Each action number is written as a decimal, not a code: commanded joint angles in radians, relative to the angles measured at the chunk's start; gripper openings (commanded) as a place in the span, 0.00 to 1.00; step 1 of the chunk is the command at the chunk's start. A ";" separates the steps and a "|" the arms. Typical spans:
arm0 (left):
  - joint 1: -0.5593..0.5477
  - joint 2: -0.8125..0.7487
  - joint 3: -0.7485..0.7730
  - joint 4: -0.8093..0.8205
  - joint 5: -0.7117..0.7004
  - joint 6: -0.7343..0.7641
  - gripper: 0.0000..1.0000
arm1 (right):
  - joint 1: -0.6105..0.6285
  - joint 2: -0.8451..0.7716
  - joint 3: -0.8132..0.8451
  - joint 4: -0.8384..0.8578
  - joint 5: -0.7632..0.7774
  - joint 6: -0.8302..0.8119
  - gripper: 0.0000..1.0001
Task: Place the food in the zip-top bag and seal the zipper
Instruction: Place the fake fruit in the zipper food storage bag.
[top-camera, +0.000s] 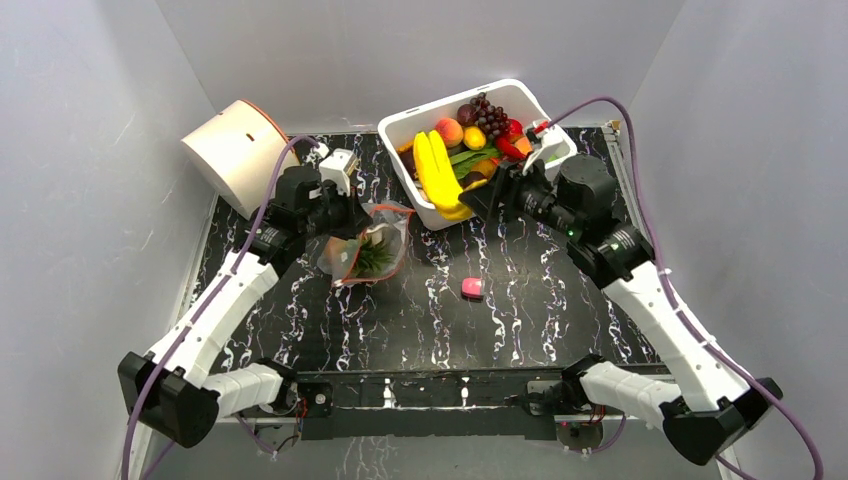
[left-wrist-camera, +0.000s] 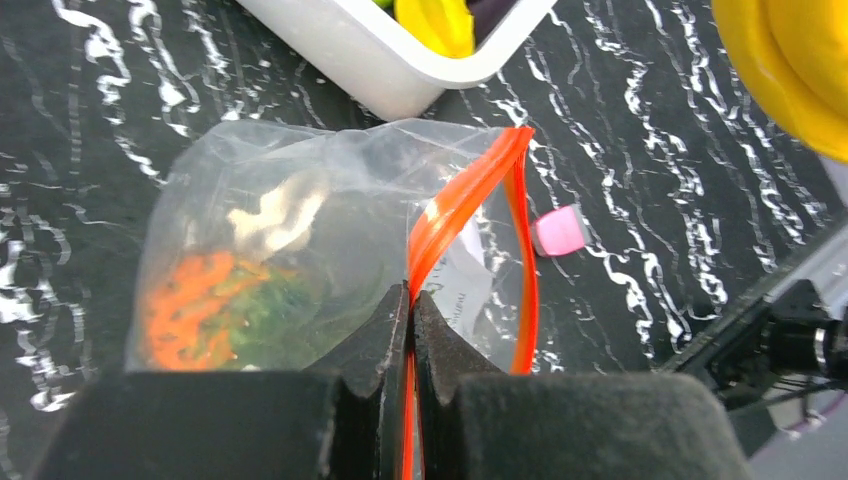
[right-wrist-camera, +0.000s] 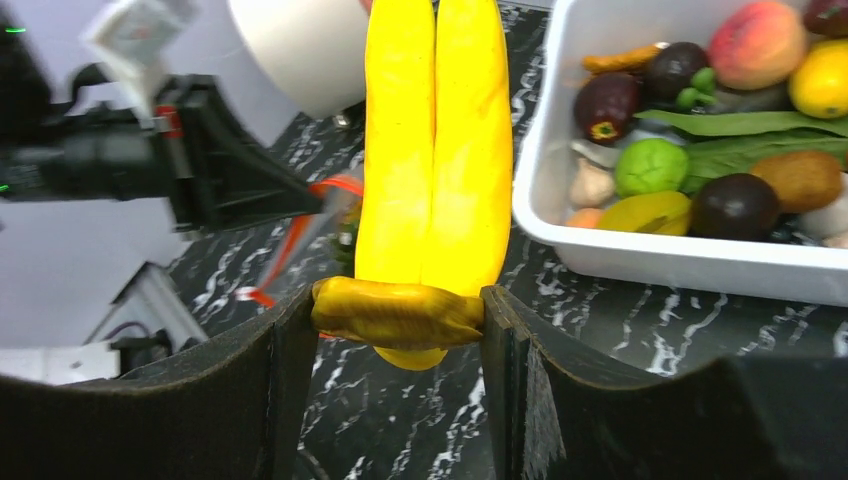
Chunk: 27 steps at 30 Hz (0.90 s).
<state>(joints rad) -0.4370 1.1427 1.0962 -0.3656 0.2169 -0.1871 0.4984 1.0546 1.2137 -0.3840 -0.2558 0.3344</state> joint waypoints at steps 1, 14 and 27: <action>-0.003 0.010 -0.017 0.075 0.118 -0.086 0.00 | 0.002 -0.081 -0.017 0.049 -0.151 0.076 0.15; -0.003 0.020 -0.047 0.163 0.175 -0.176 0.00 | 0.002 -0.091 -0.138 -0.074 -0.409 0.294 0.14; -0.004 -0.015 -0.079 0.202 0.207 -0.184 0.00 | 0.001 -0.034 -0.230 -0.032 -0.457 0.384 0.14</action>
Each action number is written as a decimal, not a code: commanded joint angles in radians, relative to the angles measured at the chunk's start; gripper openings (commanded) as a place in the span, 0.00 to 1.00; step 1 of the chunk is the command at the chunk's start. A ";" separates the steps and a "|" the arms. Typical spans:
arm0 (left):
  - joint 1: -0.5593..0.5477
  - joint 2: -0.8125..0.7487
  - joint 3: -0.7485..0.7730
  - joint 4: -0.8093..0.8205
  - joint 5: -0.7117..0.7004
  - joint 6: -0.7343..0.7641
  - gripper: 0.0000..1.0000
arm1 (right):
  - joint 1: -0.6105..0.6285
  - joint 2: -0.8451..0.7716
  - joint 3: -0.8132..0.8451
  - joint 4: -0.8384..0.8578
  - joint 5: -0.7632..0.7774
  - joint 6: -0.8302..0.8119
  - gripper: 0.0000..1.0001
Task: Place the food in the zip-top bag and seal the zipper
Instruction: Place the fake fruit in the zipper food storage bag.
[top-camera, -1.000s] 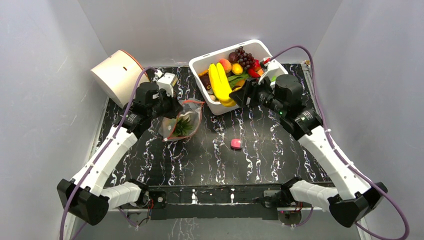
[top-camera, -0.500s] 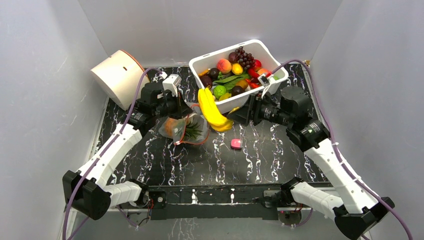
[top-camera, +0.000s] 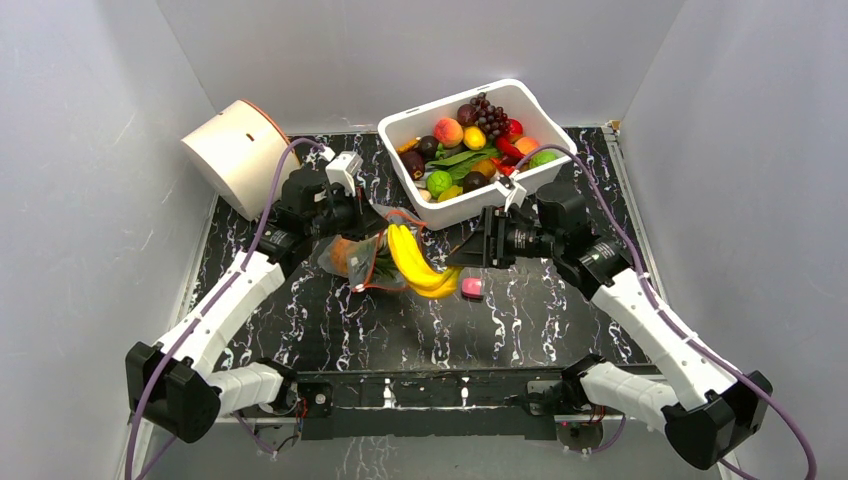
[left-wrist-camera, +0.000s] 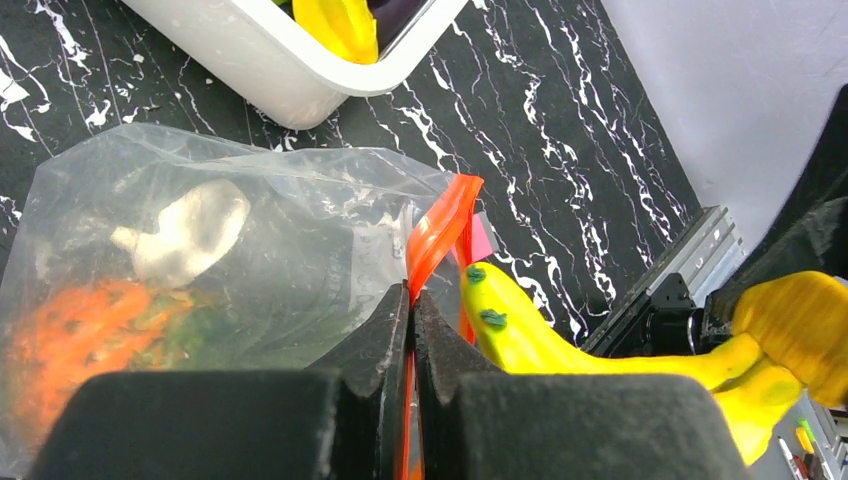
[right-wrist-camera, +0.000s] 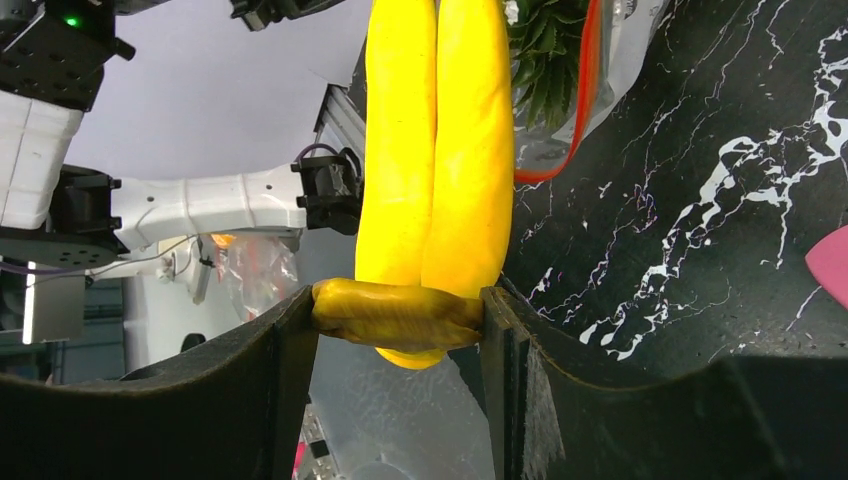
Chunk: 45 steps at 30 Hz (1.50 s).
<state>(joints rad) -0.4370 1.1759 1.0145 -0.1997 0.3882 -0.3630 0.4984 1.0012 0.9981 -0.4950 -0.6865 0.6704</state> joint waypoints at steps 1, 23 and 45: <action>-0.003 -0.049 0.002 0.034 0.039 -0.008 0.00 | 0.002 0.027 -0.018 0.081 -0.025 0.054 0.14; -0.003 -0.073 -0.050 0.121 0.166 -0.065 0.00 | 0.001 0.093 -0.054 0.230 0.068 0.188 0.14; -0.004 -0.098 -0.170 0.359 0.266 -0.310 0.00 | 0.050 0.124 -0.131 0.470 0.332 0.318 0.10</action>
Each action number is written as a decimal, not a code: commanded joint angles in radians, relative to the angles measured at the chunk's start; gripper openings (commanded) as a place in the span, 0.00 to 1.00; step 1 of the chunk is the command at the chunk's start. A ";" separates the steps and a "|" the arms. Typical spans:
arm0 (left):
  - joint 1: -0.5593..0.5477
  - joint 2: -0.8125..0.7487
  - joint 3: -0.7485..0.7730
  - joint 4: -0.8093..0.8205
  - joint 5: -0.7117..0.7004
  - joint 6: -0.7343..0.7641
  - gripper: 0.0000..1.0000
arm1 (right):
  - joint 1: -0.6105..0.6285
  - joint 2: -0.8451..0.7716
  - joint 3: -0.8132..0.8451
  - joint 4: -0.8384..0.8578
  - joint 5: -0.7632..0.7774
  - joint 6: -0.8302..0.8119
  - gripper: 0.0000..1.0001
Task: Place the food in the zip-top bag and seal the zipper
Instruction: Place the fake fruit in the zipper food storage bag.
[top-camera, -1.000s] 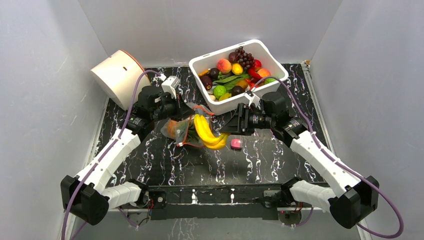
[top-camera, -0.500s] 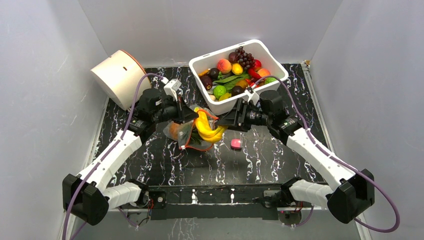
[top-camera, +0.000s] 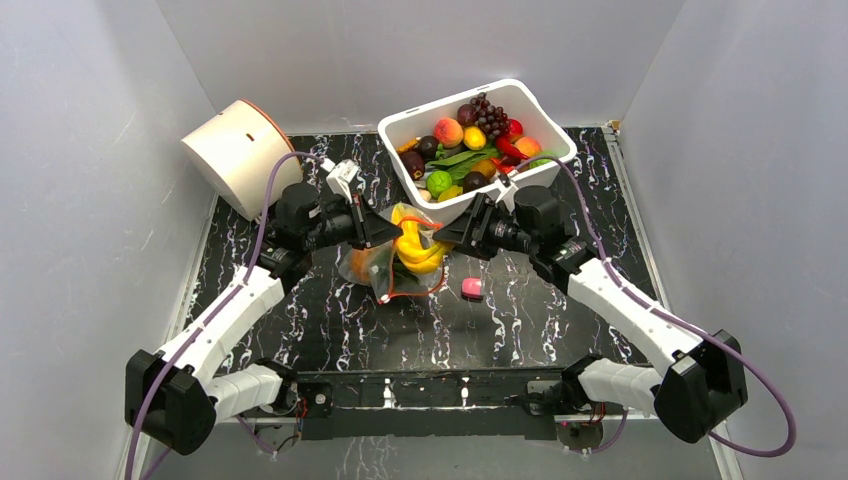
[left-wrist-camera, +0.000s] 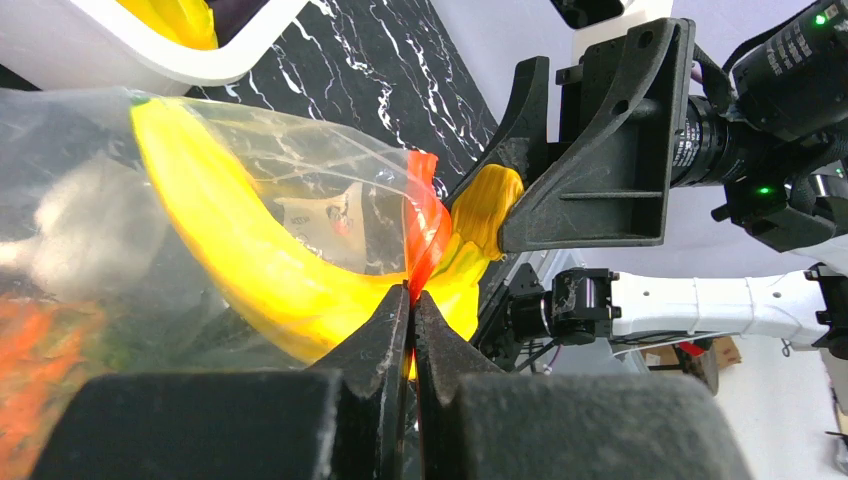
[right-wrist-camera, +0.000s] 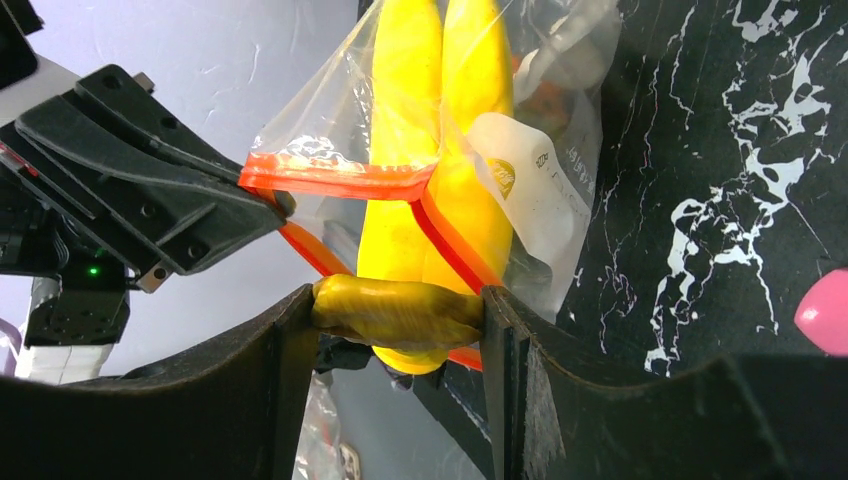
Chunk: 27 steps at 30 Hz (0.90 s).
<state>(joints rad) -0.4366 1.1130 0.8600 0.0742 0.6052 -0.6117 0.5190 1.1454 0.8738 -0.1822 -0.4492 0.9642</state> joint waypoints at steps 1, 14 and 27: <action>-0.004 -0.036 -0.016 0.088 0.049 -0.064 0.00 | 0.037 -0.018 -0.014 0.168 0.101 0.029 0.10; -0.004 -0.040 -0.052 0.162 0.053 -0.123 0.00 | 0.184 0.060 -0.042 0.314 0.284 0.059 0.10; -0.004 -0.044 -0.085 0.261 0.072 -0.197 0.00 | 0.266 0.150 -0.056 0.373 0.346 0.021 0.10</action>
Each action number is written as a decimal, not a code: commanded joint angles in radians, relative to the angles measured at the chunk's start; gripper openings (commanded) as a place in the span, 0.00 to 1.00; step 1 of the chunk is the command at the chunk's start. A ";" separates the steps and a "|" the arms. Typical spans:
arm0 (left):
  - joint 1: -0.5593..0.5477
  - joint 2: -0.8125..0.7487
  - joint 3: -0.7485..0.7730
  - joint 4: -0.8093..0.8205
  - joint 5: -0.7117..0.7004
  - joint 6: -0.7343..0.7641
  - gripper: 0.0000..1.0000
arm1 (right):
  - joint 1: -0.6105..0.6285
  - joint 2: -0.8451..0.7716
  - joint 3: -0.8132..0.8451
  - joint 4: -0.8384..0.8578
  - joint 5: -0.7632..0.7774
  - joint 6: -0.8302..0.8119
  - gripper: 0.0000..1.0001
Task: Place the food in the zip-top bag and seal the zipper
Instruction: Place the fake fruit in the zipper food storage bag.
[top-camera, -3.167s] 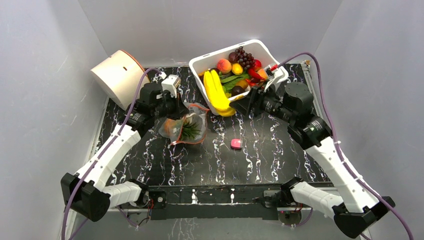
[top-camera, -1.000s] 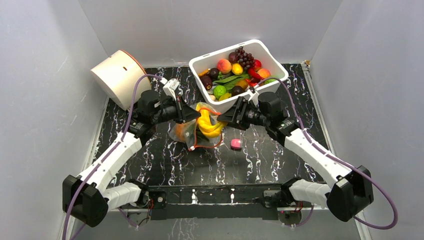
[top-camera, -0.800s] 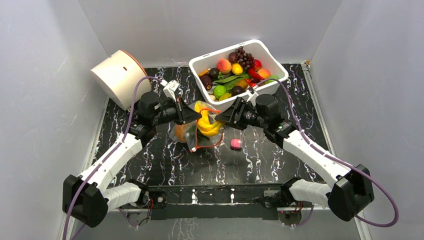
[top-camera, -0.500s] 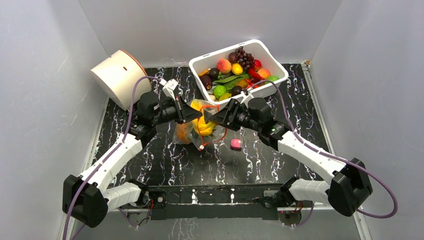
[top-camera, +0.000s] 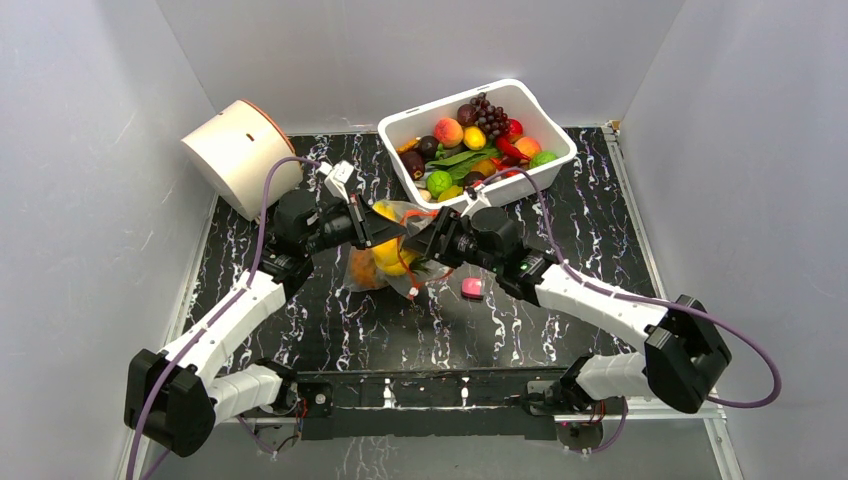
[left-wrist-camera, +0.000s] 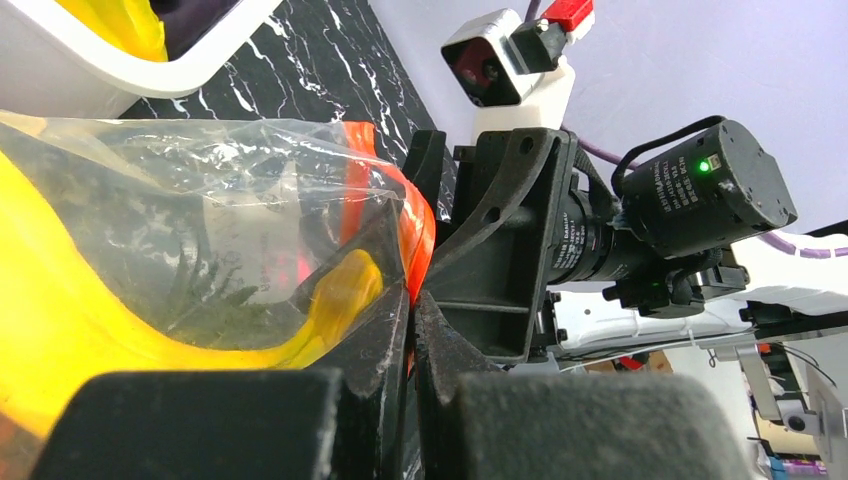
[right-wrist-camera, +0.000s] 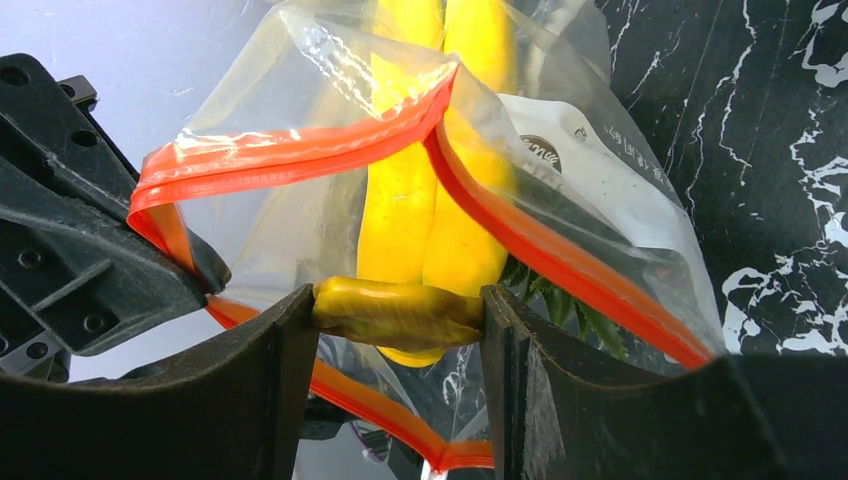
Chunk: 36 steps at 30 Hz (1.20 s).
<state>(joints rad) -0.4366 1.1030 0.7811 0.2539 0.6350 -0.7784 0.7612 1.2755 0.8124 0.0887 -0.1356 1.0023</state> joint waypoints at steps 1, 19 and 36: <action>-0.004 -0.032 -0.007 0.088 0.044 -0.035 0.00 | 0.030 0.028 0.005 0.106 0.034 -0.018 0.11; -0.004 -0.042 -0.019 0.108 0.043 -0.043 0.00 | 0.070 0.083 0.004 0.063 0.070 -0.059 0.40; -0.004 -0.069 0.007 0.007 -0.001 0.039 0.00 | 0.070 -0.112 0.041 -0.253 0.076 -0.296 0.78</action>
<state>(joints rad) -0.4358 1.0641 0.7544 0.2577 0.6308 -0.7620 0.8249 1.2301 0.8124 -0.1028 -0.0521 0.7689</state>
